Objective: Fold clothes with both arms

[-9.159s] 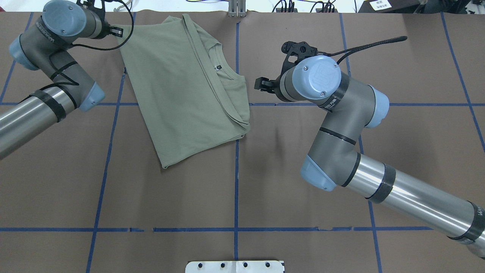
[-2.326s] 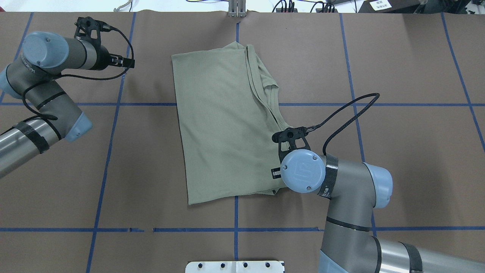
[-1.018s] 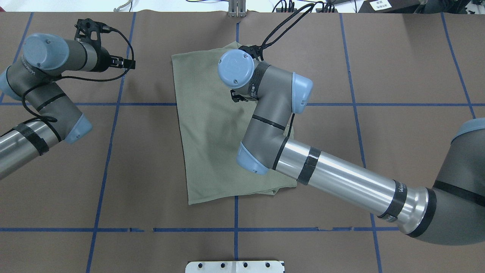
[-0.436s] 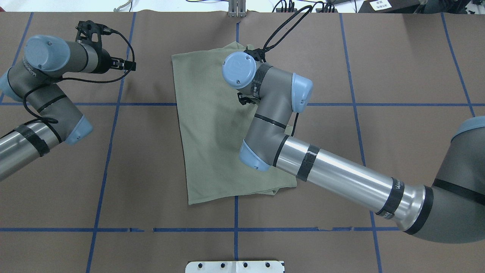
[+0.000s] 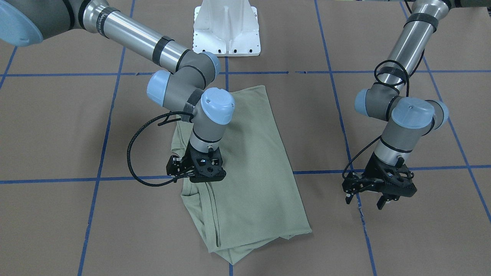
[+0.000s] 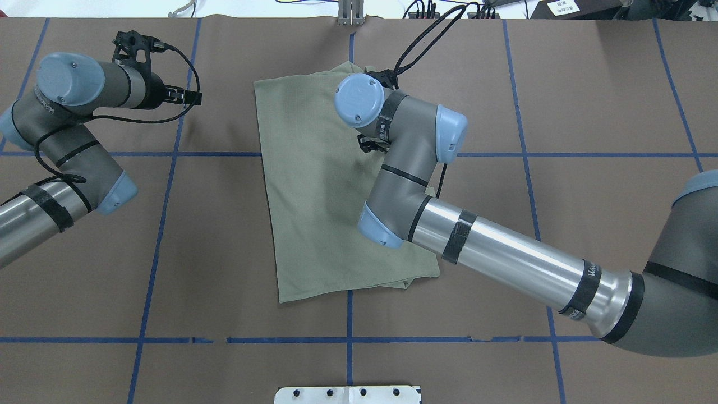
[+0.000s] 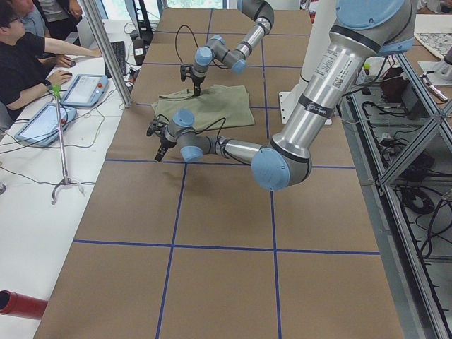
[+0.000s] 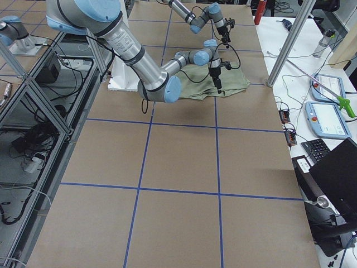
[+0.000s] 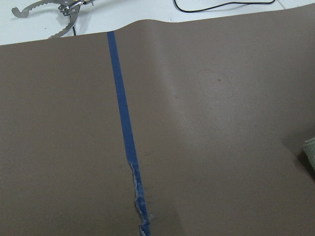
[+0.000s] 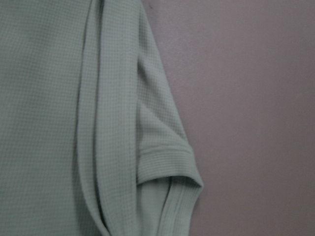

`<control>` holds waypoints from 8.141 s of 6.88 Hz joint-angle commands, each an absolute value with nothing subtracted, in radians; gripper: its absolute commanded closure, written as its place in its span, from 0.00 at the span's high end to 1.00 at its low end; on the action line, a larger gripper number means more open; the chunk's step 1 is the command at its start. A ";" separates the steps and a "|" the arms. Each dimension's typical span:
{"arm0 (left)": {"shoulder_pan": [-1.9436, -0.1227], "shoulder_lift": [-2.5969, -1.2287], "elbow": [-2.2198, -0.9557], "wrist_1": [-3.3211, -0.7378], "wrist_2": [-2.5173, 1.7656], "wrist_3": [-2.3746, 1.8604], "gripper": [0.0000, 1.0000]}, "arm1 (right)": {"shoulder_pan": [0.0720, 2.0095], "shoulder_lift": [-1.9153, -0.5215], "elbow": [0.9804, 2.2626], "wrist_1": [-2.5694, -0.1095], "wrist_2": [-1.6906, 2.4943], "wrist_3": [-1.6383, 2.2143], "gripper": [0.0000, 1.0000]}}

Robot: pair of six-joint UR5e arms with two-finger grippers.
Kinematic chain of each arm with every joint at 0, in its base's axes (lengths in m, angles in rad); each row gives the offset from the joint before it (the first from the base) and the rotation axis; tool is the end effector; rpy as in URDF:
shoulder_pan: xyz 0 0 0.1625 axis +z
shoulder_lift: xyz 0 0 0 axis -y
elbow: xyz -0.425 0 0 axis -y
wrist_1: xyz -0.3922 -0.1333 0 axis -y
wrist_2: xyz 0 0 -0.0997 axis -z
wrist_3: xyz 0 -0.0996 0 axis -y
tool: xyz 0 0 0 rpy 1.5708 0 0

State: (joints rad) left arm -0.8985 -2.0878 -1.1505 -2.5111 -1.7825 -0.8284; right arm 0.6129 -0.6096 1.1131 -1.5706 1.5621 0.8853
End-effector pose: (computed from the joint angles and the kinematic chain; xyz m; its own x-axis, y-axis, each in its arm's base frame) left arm 0.3698 -0.6450 0.4578 0.6745 0.2140 -0.7066 0.2664 0.8221 0.5032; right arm -0.5996 -0.5857 0.2557 0.9209 -0.1263 0.3688 0.0056 0.9502 0.3115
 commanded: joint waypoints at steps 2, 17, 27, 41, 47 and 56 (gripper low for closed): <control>-0.894 -2.089 -1.152 -2.511 -1.782 -0.830 1.00 | 0.718 -0.720 1.101 -1.569 1.559 0.792 1.00; -0.210 -1.832 -1.845 -2.261 -1.430 -1.916 0.82 | 0.400 -1.307 1.885 -0.931 1.443 1.680 1.00; -0.192 -1.881 -1.798 -2.261 -1.430 -1.917 0.01 | 0.399 -1.307 1.885 -0.933 1.440 1.678 1.00; -0.193 -1.882 -1.813 -2.261 -1.428 -1.914 0.00 | 0.215 -1.216 1.850 -1.292 1.287 1.939 0.89; -0.193 -1.881 -1.815 -2.263 -1.427 -1.913 0.00 | 0.222 -1.138 1.775 -1.293 1.289 1.922 0.89; -0.192 -1.884 -1.813 -2.263 -1.428 -1.908 0.00 | 0.224 -1.152 1.811 -1.295 1.262 1.942 0.00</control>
State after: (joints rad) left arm -0.1917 -1.8826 -1.8132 -2.2626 -1.4280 -1.9110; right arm 0.2236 -1.1502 1.7958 -1.2935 1.2671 1.9399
